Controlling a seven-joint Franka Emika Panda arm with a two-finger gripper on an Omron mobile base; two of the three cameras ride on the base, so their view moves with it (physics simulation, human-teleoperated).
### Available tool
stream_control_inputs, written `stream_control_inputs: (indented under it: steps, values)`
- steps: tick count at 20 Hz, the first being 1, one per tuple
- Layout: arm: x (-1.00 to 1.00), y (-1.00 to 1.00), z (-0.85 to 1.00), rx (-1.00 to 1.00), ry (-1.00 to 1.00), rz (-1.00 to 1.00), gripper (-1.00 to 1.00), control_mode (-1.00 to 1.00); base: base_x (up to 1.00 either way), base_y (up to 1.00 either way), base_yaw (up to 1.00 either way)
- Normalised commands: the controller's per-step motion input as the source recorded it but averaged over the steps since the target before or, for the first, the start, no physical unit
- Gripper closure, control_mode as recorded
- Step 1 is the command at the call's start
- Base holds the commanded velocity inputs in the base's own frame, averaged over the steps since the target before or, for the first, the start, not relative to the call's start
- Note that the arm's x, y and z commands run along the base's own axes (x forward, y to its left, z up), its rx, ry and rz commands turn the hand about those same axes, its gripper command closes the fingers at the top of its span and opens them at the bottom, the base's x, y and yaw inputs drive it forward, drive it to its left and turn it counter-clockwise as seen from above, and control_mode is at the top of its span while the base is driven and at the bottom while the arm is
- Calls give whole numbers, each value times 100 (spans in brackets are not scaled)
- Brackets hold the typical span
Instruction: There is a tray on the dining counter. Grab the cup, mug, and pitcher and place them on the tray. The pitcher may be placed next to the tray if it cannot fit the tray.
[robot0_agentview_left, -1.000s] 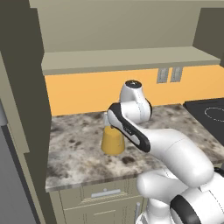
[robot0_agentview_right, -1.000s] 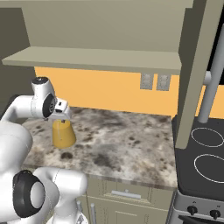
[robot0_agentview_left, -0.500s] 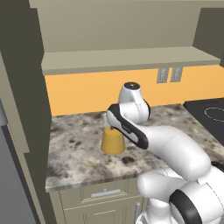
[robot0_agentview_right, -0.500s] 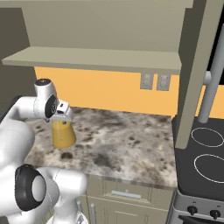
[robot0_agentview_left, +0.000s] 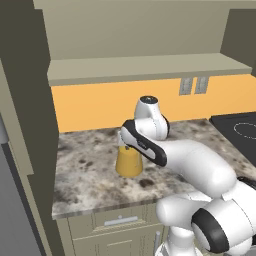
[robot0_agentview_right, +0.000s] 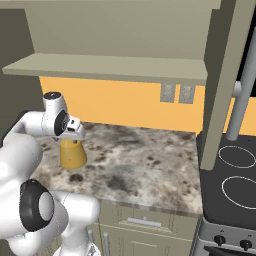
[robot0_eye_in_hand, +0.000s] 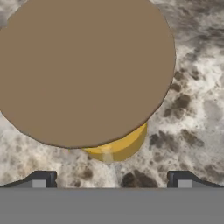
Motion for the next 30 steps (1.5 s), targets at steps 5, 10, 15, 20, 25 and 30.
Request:
stream_control_inputs:
  steps: [5,10,15,20,25,30]
  values:
    - [8,1,-12,0,1,0,-100,-100,0,0,0]
    - [0,2,-3,0,4,0,-100,-100,0,0,0]
    - [0,0,-2,0,1,0,-100,-100,0,0,0]
    - [0,0,-6,0,0,0,-100,-100,0,0,0]
    - [0,1,-12,0,0,0,-100,-100,0,0,0]
    - [0,3,-12,0,0,0,-100,-100,0,0,0]
